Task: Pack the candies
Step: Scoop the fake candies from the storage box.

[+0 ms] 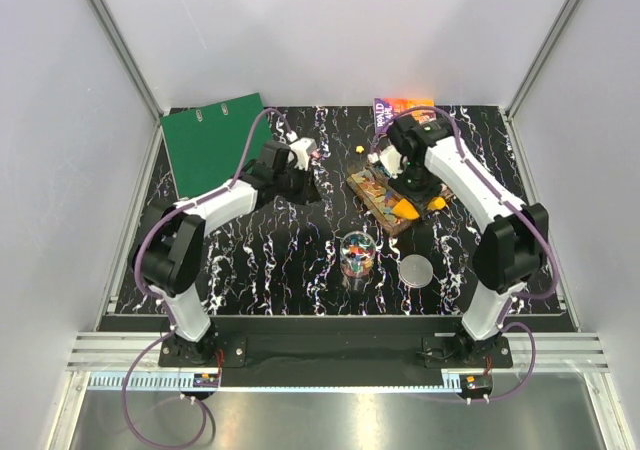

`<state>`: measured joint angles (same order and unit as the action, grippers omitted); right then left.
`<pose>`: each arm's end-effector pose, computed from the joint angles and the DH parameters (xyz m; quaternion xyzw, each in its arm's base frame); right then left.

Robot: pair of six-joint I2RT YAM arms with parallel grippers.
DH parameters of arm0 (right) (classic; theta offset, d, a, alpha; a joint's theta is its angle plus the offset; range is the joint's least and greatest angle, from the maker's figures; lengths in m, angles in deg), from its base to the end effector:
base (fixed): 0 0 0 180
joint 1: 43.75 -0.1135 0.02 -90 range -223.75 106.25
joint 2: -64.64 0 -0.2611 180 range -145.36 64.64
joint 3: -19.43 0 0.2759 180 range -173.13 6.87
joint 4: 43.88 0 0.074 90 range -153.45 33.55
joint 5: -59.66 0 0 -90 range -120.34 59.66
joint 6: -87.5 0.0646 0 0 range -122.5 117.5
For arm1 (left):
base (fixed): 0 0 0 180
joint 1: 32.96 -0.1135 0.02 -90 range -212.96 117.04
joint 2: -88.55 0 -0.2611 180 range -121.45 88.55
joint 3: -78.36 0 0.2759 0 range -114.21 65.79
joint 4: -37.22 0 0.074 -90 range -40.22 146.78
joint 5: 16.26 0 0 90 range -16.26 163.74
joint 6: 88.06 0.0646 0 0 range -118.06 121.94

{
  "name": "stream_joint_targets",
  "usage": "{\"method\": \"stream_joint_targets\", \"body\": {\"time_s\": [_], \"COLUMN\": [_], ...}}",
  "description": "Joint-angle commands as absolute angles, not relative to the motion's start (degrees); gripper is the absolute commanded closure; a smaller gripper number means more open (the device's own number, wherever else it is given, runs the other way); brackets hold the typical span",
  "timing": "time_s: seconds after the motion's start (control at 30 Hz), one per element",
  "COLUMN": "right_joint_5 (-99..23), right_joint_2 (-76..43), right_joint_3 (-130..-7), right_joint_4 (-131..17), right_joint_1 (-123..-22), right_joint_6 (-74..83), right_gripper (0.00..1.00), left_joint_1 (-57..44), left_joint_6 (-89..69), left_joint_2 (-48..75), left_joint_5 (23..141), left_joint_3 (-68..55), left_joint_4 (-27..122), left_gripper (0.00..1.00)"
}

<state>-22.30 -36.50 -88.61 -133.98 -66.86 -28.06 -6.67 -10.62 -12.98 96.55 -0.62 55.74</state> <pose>0.3353 0.1333 0.2658 -0.4065 0.9090 -0.0712 0.0577 0.3723 -0.2119 0.1758 0.1880 0.8761 -0.3048 0.3230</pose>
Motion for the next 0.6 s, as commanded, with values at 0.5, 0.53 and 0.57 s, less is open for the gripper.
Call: {"method": "stream_joint_targets", "body": {"time_s": [0.5, 0.53, 0.57], "right_joint_5": [-21.54, -22.24, -23.73], "right_joint_2": [-43.99, -44.60, -45.22], "right_joint_3": [-89.28, -89.37, -89.46], "right_joint_4": [-150.93, -150.84, -150.93], "right_joint_1": [-71.35, -71.35, -71.26], "right_joint_6": [-32.55, -32.03, -31.68], "right_gripper": [1.00, 1.00, 1.00], "left_joint_1": [-7.91, -7.91, -7.91], "left_joint_6": [-12.83, -12.83, -12.74], "left_joint_2": [-4.26, -4.35, -4.35], "left_joint_5": [94.22, 94.13, 94.22], "left_joint_3": [7.00, 6.82, 6.47], "left_joint_4": [49.96, 49.96, 50.39], "left_gripper": [0.79, 0.79, 0.79]}}
